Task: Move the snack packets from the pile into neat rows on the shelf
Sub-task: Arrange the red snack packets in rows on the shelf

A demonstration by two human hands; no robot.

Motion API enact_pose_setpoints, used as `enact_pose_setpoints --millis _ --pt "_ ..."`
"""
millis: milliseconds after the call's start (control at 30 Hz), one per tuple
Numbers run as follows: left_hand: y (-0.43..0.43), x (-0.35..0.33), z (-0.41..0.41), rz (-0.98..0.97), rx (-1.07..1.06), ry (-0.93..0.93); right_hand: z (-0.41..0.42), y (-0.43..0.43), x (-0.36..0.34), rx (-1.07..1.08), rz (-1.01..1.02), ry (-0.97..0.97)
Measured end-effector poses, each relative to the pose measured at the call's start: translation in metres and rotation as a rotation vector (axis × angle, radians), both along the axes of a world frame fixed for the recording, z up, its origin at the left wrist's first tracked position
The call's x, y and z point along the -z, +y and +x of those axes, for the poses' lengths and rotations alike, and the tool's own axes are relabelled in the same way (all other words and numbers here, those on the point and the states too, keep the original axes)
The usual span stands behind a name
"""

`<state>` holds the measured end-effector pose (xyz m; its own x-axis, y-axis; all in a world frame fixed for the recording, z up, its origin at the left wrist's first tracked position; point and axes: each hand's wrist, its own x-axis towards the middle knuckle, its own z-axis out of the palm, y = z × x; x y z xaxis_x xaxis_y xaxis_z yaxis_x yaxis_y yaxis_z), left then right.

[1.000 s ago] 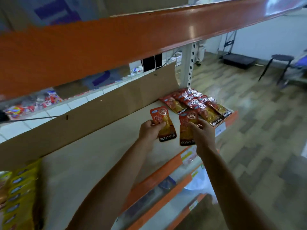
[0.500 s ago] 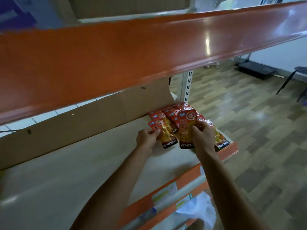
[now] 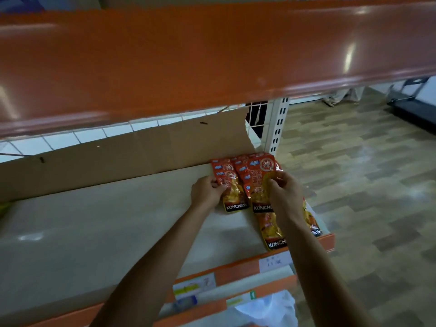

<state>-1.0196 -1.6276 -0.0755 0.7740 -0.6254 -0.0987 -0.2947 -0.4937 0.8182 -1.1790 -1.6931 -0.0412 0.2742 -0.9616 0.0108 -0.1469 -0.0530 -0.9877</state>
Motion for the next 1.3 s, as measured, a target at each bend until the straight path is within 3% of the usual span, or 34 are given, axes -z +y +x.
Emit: enact_pose_setpoints --millis 233,333,433,500,600,833,1000,1300 --pt "0.000 0.001 -0.002 0.022 -0.047 -0.034 -0.001 -0.005 0.001 -0.065 -0.028 0.044" --pt "0.003 -0.001 -0.008 0.047 -0.092 -0.157 -0.001 -0.006 0.002 -0.105 -0.024 0.059" --pt "0.007 -0.008 -0.019 -0.102 -0.117 -0.264 0.000 -0.004 0.000 -0.108 -0.040 0.108" --pt "0.010 -0.015 -0.029 -0.230 -0.072 -0.144 0.002 -0.001 -0.002 -0.135 -0.030 0.117" --pt "0.012 -0.019 -0.040 -0.354 0.032 0.183 0.006 0.004 -0.002 -0.192 -0.020 0.136" --pt "0.026 0.000 -0.031 -0.368 -0.041 0.339 0.008 0.007 -0.005 -0.257 -0.183 0.283" --pt "0.033 0.008 -0.027 -0.268 -0.091 0.239 0.007 0.010 -0.007 -0.238 -0.295 0.348" --pt "0.027 0.005 -0.031 -0.130 -0.076 0.082 0.006 0.005 -0.001 -0.247 -0.308 0.387"
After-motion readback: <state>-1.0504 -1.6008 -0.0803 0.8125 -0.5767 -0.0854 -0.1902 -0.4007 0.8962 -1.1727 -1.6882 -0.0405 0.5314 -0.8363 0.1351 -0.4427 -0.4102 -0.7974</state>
